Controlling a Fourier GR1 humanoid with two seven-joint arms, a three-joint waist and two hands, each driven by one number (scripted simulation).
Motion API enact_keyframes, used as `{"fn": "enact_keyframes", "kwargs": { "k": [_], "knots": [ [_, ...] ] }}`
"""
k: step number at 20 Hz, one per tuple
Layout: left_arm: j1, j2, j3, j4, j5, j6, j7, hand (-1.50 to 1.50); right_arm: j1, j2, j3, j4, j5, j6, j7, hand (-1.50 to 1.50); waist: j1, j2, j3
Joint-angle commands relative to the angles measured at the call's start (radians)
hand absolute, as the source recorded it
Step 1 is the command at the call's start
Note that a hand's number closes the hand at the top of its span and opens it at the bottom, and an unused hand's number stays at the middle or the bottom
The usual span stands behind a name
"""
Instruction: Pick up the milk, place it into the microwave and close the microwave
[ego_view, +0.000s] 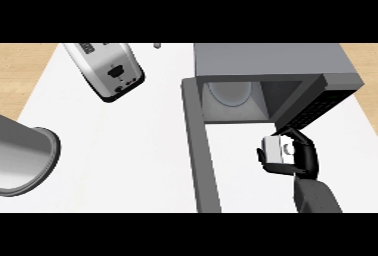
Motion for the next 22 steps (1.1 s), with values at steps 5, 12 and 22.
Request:
{"fn": "enact_keyframes", "kwargs": {
  "k": [5, 12, 22],
  "knots": [
    [0.035, -0.004, 0.019, 0.042, 0.028, -0.016, -0.079, -1.5, 0.272, 0.039, 0.112, -0.451, -0.092, 0.187, 0.18, 1.5, 0.006, 0.001, 0.0],
    [0.026, 0.022, 0.041, 0.049, 0.045, -0.031, -0.077, -1.5, 0.293, 0.082, 0.245, -0.647, -0.205, 0.091, 0.333, 1.5, 0.027, 0.009, 0.002],
    [0.023, 0.042, 0.104, 0.086, 0.086, -0.063, -0.113, -1.5, 0.051, 0.083, 0.313, -0.492, -0.101, -0.127, 0.444, 1.5, 0.039, 0.012, 0.003]
  ]
}}
